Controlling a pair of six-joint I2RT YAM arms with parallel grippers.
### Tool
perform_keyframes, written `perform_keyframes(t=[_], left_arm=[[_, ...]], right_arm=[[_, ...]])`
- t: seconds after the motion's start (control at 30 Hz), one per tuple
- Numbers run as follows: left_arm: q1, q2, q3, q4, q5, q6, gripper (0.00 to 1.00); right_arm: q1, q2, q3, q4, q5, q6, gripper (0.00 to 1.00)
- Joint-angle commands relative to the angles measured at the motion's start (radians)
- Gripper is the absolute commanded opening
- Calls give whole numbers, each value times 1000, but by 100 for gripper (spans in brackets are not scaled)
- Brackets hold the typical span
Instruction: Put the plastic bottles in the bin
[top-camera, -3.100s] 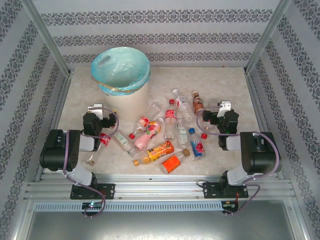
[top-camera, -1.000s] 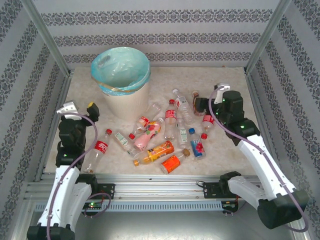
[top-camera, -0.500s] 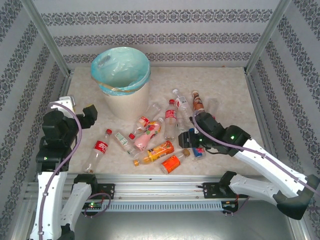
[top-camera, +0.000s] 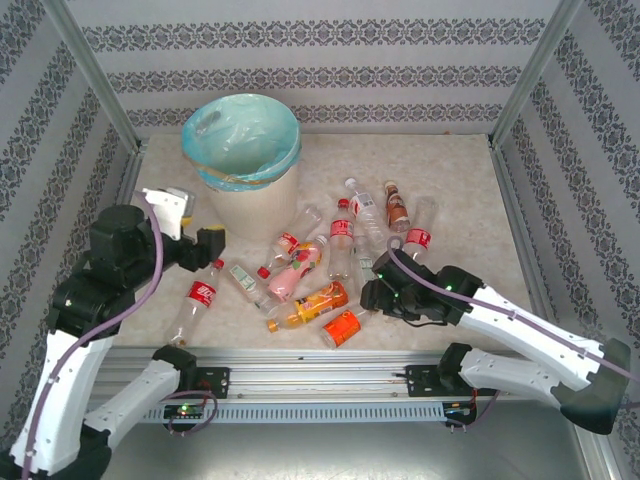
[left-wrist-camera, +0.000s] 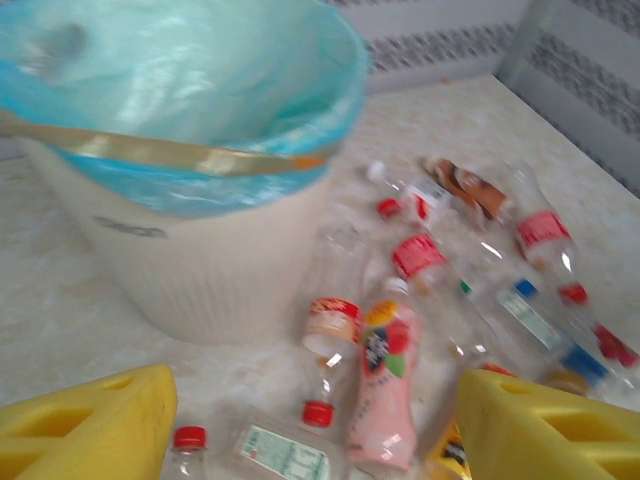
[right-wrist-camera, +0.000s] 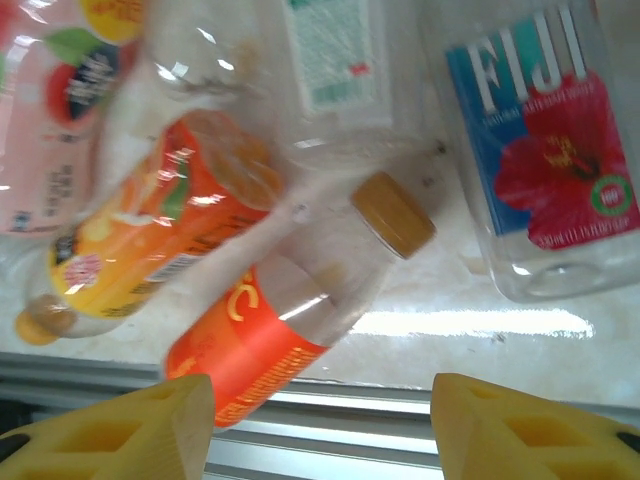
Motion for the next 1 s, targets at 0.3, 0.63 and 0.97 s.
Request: perform_keyframes(t=[0.3, 0.63, 0.97], left_arm=[[-568, 202, -15, -65, -291, -82, 75], [-801, 438, -134, 88, -157, -365, 73], [-843, 801, 5, 121, -96, -389, 67]], right_arm=[[16, -14, -117, 80, -3, 300, 63], [-210, -183, -82, -85, 16, 129, 58], [-511, -170, 24, -164, -26, -262, 61]])
